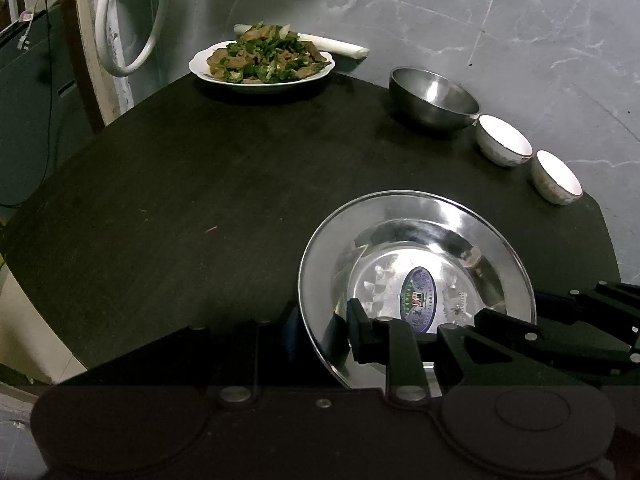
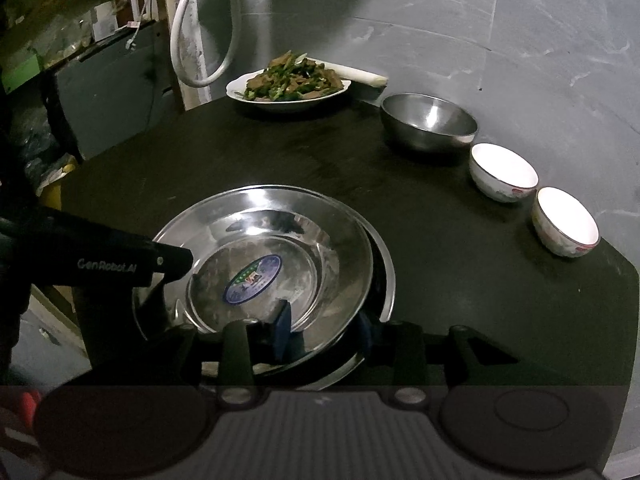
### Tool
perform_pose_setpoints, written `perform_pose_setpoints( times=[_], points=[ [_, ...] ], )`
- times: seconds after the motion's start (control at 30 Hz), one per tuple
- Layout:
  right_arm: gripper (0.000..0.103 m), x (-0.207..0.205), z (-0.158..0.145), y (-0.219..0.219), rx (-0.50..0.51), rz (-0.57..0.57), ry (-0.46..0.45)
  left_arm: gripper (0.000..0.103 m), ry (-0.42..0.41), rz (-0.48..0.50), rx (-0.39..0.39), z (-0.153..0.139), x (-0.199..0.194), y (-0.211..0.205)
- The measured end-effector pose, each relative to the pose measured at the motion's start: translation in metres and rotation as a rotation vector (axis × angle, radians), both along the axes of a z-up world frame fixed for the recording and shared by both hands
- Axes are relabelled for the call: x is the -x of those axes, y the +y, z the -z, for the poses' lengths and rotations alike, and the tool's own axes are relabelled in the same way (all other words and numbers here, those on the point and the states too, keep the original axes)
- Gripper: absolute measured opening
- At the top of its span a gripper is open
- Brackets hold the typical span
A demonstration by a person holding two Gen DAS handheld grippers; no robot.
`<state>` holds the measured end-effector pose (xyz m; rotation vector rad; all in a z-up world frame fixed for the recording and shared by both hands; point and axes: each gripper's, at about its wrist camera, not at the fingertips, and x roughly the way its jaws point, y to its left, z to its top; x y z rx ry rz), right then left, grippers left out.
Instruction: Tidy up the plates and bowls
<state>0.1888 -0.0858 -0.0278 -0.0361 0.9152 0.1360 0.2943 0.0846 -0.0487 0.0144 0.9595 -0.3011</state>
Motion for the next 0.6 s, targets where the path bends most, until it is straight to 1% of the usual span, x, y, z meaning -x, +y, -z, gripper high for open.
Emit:
perform_pose_setpoints(
  times=[0.43, 0.6],
  points=[
    [0.039, 0.0005, 0.0, 0.0, -0.002, -0.014, 0.002, 0.027, 0.001, -0.004, -0.003, -0.0002, 0.0003, 0.0004],
    [0.041, 0.002, -0.0011, 0.0002, -0.001, -0.025, -0.002, 0.028, 0.002, -0.006, -0.002, -0.0002, 0.0002, 0.0006]
  ],
)
